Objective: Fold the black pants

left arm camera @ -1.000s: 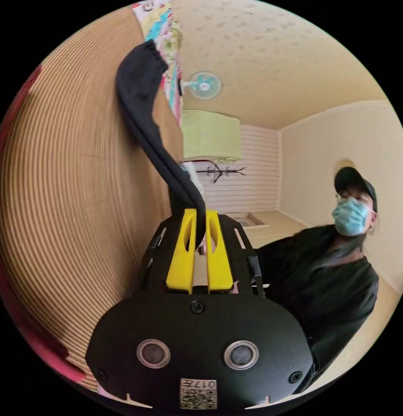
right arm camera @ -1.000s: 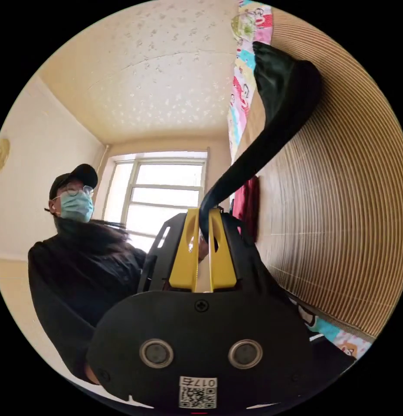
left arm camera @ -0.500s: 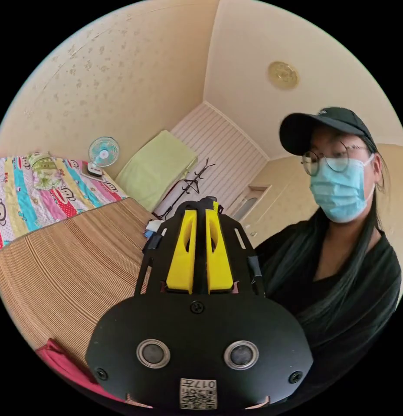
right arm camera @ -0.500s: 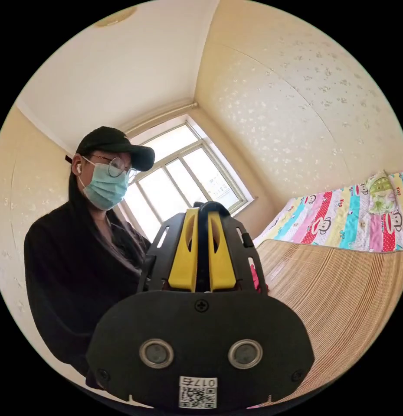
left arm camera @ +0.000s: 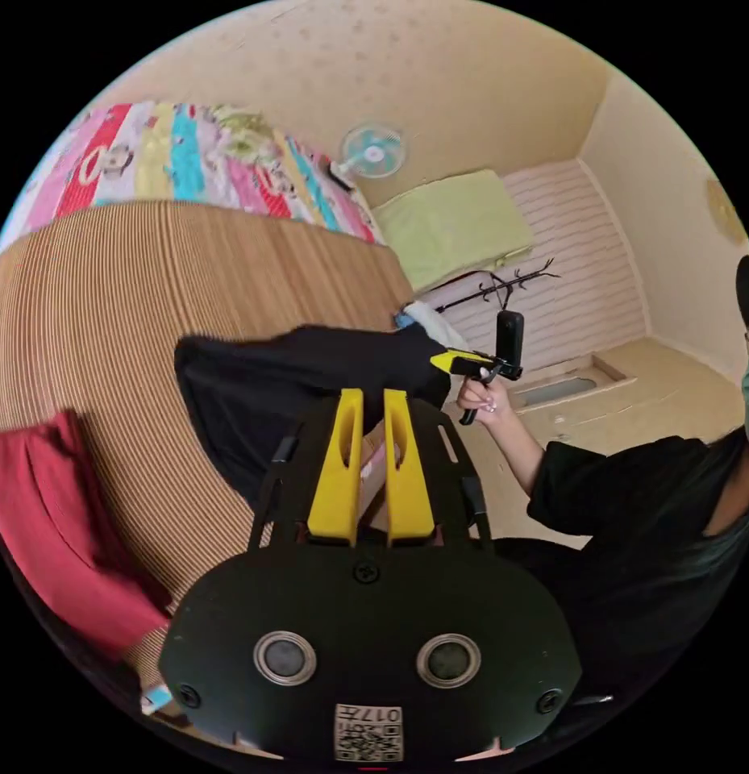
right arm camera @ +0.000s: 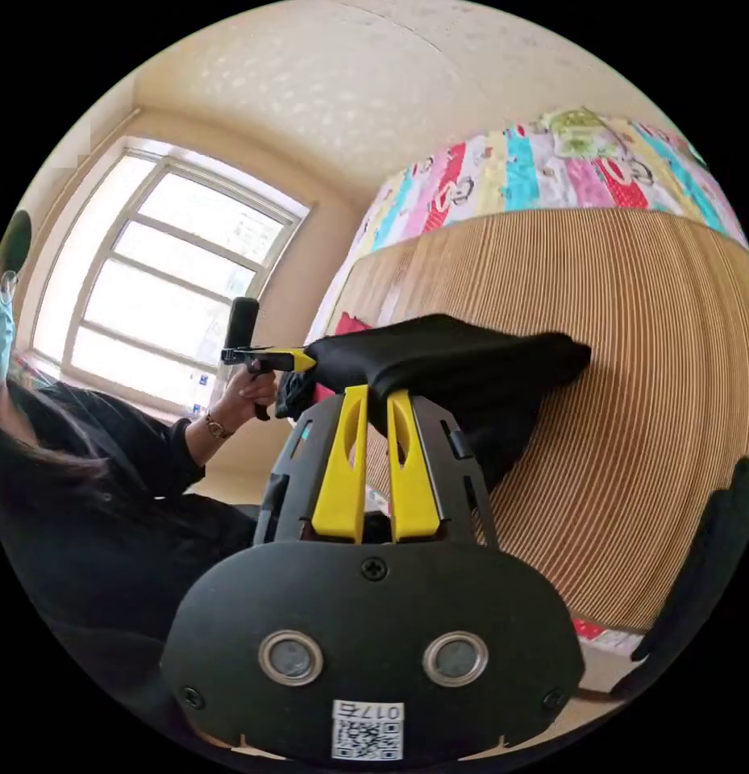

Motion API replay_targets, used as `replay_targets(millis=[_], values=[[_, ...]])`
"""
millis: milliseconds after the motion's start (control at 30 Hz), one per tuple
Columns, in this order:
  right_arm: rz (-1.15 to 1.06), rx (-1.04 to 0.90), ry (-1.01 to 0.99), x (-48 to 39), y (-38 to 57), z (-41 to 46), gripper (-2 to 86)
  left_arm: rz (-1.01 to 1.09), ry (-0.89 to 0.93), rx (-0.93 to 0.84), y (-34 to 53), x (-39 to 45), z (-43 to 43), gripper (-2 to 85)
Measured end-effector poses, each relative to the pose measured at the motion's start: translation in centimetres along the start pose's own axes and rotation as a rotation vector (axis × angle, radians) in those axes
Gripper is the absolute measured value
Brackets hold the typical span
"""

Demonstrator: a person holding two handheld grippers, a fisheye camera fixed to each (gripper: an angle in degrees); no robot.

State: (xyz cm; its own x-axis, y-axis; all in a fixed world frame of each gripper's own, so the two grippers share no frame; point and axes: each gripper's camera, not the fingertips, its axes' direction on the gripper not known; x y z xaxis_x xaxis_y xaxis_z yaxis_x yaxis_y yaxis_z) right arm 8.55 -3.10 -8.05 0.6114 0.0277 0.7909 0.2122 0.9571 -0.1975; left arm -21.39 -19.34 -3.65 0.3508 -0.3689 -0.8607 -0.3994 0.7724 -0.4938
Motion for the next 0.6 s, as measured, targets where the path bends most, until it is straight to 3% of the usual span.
replay_targets(millis=[133, 233, 400, 500, 600], values=[[0.407, -0.200, 0.011, 6.5, 9.5, 8.4, 7.6, -0.316, 0.109, -0.159, 8.7, -7.9, 7.0, 8.6], [0.520, -0.030, -0.073, 7.4, 10.9, 6.8, 10.4, -0.424, 0.190, -0.095, 11.0, -10.8, 6.8, 8.9], [0.476, 0.168, -0.099, 8.5, 3.6, 4.5, 15.1, -0.313, 0.077, 0.054, 2.0, -13.0, 2.5, 14.2], [0.447, 0.096, -0.058, 10.1, -3.1, 7.4, 18.0, -0.314, 0.024, 0.082, -4.2, -15.9, 2.2, 16.6], [0.403, -0.035, -0.134, 10.3, -7.0, 12.4, 19.3, -0.377, 0.037, -0.033, -8.0, -18.6, 4.1, 16.4]])
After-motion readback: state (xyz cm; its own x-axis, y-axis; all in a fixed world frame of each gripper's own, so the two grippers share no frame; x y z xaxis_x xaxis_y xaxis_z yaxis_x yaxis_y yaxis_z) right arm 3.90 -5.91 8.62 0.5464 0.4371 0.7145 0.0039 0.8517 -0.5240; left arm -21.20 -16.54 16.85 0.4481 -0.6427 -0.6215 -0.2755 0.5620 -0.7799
